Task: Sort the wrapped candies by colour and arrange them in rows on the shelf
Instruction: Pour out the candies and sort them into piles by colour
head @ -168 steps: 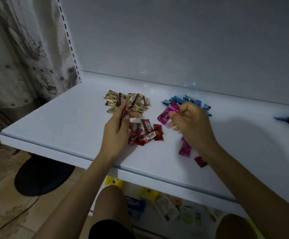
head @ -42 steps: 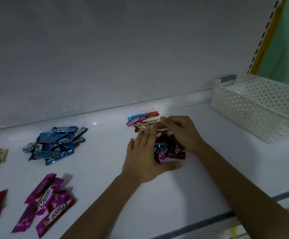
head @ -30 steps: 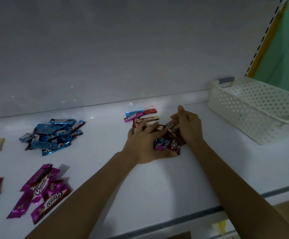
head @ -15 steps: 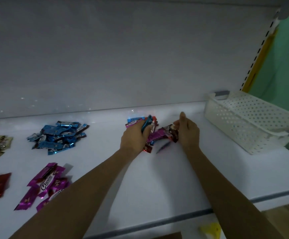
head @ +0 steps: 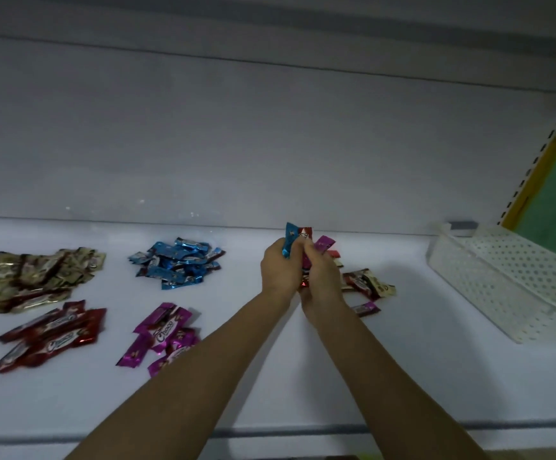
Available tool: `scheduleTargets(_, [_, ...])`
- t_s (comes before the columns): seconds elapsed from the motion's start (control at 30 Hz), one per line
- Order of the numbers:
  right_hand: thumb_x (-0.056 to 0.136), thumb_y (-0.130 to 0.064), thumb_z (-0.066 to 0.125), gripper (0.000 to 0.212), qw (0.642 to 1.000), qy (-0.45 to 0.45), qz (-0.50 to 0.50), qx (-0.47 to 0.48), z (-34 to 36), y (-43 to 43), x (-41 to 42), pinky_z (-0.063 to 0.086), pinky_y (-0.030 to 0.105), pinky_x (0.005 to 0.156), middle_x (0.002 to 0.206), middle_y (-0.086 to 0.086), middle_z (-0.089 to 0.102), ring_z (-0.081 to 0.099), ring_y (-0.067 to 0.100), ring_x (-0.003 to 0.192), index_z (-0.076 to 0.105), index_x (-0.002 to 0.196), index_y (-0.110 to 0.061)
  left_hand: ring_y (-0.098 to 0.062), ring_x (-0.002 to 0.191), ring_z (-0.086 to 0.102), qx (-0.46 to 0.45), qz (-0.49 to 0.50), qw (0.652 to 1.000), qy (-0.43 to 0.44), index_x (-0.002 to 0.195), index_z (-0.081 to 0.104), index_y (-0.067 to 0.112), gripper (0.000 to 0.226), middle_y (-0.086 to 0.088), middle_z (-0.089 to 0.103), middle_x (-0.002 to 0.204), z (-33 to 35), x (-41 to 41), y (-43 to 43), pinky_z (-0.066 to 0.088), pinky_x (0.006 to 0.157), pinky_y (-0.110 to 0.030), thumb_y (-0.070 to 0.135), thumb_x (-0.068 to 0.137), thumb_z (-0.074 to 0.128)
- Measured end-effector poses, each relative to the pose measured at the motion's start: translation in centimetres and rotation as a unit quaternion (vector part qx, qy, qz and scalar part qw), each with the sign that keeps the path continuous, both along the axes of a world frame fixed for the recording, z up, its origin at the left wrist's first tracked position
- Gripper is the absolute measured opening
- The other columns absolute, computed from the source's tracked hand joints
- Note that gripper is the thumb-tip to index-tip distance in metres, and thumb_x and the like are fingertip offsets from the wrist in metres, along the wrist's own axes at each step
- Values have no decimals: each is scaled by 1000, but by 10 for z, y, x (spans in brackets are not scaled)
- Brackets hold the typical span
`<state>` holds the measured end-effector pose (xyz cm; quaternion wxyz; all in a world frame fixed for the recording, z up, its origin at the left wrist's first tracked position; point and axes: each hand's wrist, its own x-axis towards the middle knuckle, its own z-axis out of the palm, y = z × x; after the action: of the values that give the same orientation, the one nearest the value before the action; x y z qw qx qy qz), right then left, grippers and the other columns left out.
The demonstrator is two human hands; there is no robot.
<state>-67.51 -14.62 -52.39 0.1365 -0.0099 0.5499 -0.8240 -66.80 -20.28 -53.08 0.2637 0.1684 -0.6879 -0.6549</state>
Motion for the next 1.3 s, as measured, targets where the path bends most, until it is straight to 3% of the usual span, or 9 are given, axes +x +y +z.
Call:
scheduleTargets(0.2, [96, -39, 49, 33, 959, -111, 76, -250, 33, -62, 46, 52, 34, 84, 97, 7, 71, 66, 20, 92, 69, 103, -14, -23, 85, 69, 95, 74, 991, 57, 89, 65, 14, 19, -11, 71, 90, 24, 48, -54, 57, 79, -38, 25, 98, 52])
scheduleTargets(0.47, [100, -48, 32, 45, 931, -150, 221, -248, 40, -171, 118, 48, 43, 89, 117, 4, 64, 61, 26, 103, 56, 123, -18, -21, 69, 65, 277, 232, 927, 102, 80, 61, 9, 19, -10, 67, 78, 33, 142, -156, 55, 65, -31, 19, 96, 57])
scheduleTargets(0.7, [98, -33, 46, 32, 926, -135, 272, -223, 29, -192, 149, 39, 40, 102, 112, 2, 70, 58, 18, 114, 57, 125, -20, -27, 83, 70, 388, 212, 890, 112, 108, 65, 5, 30, -15, 71, 98, 13, 186, -191, 57, 78, -39, 31, 96, 56])
scheduleTargets(0.8, [100, -21, 41, 29, 945, -65, 247, -205, 18, -168, 141, 45, 35, 97, 99, 2, 73, 66, 15, 99, 53, 126, -23, -16, 55, 62, 366, 175, 908, 101, 94, 64, 9, 26, -7, 67, 72, 1, 190, -184, 52, 53, -25, 32, 98, 52])
scheduleTargets(0.9, [99, -15, 44, 22, 973, 28, 199, -111, 8, -134, 127, 52, 28, 74, 66, -1, 64, 60, 10, 64, 60, 113, -16, -12, 40, 54, 343, 149, 925, 66, 87, 60, 10, 26, -3, 58, 56, -4, 193, -168, 41, 36, -17, 32, 98, 51])
scheduleTargets(1.0, [99, -24, 44, 26, 932, 261, 119, 220, -9, -97, 108, 40, 28, 61, 60, -1, 46, 43, 11, 55, 62, 103, -5, -18, 54, 64, 344, 121, 930, 53, 95, 63, 8, 25, -10, 67, 72, -11, 195, -150, 54, 49, -25, 30, 98, 52])
scheduleTargets(1.07, [99, -32, 43, 29, 855, 357, 108, 361, -26, -77, 98, 41, 29, 62, 69, 2, 57, 53, 16, 64, 60, 97, -7, -16, 55, 64, 340, 97, 934, 59, 92, 63, 11, 21, -4, 67, 66, -14, 196, -142, 55, 52, -28, 28, 98, 53])
scheduleTargets(1.17, [98, -30, 46, 22, 803, 394, 124, 429, -46, -64, 95, 42, 28, 70, 83, 3, 61, 57, 21, 78, 59, 93, -14, -12, 50, 61, 322, 89, 941, 58, 85, 62, 14, 21, 2, 63, 57, -19, 196, -140, 52, 51, -27, 31, 96, 55])
scheduleTargets(1.3, [92, -30, 58, 40, 813, 355, 161, 432, -56, -66, 93, 41, 30, 99, 119, -6, 54, 50, 10, 112, 52, 130, -21, -11, 54, 62, 341, 94, 934, 53, 89, 63, 16, 20, 0, 65, 65, -21, 199, -144, 53, 50, -25, 34, 95, 56])
